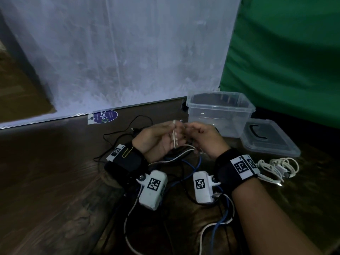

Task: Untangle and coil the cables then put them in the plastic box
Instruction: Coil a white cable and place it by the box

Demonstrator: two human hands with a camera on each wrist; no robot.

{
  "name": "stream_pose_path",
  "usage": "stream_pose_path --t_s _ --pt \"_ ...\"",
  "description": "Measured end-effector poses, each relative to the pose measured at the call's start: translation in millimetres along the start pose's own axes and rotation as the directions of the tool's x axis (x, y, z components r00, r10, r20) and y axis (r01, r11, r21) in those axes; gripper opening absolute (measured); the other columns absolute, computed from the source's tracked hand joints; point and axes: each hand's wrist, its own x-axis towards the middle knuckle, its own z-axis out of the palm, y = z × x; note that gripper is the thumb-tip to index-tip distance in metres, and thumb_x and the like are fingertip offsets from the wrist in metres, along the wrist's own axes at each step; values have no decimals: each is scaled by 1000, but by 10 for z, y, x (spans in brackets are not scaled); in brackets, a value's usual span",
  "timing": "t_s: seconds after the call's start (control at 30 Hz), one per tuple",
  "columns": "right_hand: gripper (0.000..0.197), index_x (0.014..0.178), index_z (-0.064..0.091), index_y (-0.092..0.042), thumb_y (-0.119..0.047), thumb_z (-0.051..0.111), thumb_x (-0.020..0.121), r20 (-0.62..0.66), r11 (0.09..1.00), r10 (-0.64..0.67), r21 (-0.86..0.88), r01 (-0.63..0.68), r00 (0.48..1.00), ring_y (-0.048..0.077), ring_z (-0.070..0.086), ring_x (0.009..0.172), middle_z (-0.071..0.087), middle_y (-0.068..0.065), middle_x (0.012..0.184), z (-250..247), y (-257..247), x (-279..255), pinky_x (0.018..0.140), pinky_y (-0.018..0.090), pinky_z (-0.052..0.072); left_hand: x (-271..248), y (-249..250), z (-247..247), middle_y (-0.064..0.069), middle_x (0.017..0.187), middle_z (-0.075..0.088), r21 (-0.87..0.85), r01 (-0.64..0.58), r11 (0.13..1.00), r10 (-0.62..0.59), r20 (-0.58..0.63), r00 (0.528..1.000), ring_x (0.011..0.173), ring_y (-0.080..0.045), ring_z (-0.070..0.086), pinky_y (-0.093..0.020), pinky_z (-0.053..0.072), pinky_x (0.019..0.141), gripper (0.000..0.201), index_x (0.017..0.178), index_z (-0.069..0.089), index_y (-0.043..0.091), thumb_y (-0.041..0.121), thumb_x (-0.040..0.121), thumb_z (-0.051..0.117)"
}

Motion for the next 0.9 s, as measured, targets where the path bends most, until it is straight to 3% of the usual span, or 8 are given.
stream_pose_path --t_s 0.13,0.3,0.4,0.47,0.63,0.73,0.83,0.9 --pt "21 88 66 -16 -9 50 100 254 994 98 -76 -81 962 7 39 38 62 11 71 129 -124 -97 41 23 45 34 29 -33 -9 84 69 -134 -196 971 165 -216 962 80 -19 70 -34 58 82 22 103 60 0 6 90 43" --pt "20 115 61 2 -5 49 100 414 977 135 -207 -52 900 17 50 48 66 9 75 156 -177 -125 56 30 53 86 -29 -45 -11 86 72 -54 -255 965 218 -373 902 84 -21 72 -34 57 81 23 103 58 0 4 100 35" --pt "24 119 61 4 -5 51 98 456 975 135 -220 -36 880 25 57 54 69 9 76 109 -202 -147 56 28 50 106 -44 -31 -12 87 73 -10 -275 961 247 -407 880 81 -22 72 -32 59 76 22 102 59 -1 4 99 37" --pt "28 124 61 2 -2 52 98 478 979 130 -202 -36 869 24 60 56 69 12 76 90 -197 -151 57 25 51 123 -43 -54 -11 87 72 53 -306 951 298 -430 852 81 -22 72 -30 59 74 22 100 59 0 5 99 38" --pt "26 117 64 10 -3 58 96 545 990 8 -122 69 839 27 65 69 70 10 74 109 -235 -181 70 30 53 128 -38 -158 -10 88 73 271 -328 905 420 -437 796 86 -23 71 -34 56 86 20 98 64 3 7 98 44" --pt "21 103 72 6 -12 63 94 438 980 -103 -107 166 893 15 61 58 66 1 61 59 -307 -190 60 25 52 97 -31 -155 -10 86 72 450 -247 858 428 -359 830 82 -21 69 -34 56 79 19 97 66 3 7 96 48" --pt "16 87 74 -1 -14 66 93 235 972 -182 -106 211 955 6 46 43 56 -6 49 18 -397 -215 45 18 38 65 -57 -64 -12 81 68 615 -148 775 357 -232 905 72 -19 61 -26 49 67 19 90 68 -1 4 95 50" --pt "15 80 69 -3 -7 63 93 88 977 -212 1 212 973 3 41 40 55 -8 46 -14 -437 -223 41 16 31 67 -84 28 -17 77 61 544 -83 835 250 -242 938 68 -23 55 -28 46 65 18 85 65 -6 6 92 52"
